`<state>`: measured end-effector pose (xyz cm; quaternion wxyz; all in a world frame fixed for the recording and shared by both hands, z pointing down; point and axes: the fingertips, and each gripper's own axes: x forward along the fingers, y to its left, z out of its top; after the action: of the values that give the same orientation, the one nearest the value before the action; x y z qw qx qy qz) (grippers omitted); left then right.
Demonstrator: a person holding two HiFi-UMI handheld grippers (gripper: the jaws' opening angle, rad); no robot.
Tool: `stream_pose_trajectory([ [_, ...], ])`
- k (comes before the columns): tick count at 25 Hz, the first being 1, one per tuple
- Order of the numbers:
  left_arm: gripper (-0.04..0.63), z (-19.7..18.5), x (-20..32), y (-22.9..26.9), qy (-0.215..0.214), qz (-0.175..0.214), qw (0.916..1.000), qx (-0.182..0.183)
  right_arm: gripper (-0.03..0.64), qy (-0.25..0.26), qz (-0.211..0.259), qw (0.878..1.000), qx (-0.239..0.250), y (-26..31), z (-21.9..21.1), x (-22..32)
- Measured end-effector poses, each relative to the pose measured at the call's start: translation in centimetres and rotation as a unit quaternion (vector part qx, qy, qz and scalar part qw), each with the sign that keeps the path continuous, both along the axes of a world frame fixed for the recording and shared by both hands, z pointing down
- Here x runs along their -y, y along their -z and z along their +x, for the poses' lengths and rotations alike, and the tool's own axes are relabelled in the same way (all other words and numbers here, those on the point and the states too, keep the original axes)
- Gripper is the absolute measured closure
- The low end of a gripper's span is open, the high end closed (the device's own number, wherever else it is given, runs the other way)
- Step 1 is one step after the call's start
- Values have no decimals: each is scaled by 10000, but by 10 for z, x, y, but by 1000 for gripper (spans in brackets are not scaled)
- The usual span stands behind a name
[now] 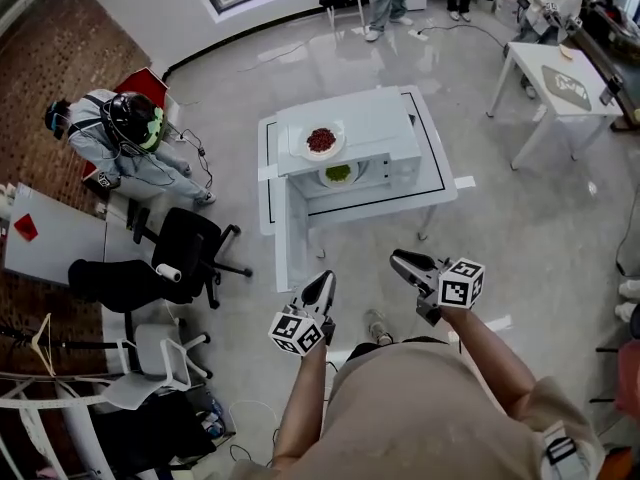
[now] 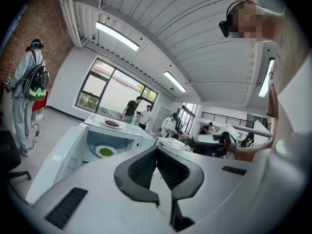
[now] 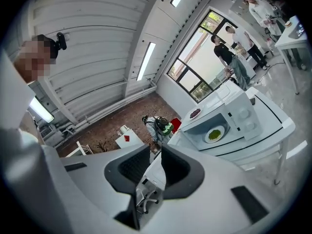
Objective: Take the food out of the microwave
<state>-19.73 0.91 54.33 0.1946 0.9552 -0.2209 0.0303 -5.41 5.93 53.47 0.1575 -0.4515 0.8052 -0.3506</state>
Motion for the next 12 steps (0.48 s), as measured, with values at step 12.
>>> stream_pose_trajectory([
  [12, 591, 2, 48, 5, -244, 9, 9997, 6, 554, -537, -194, 9984, 32, -12, 4, 57],
])
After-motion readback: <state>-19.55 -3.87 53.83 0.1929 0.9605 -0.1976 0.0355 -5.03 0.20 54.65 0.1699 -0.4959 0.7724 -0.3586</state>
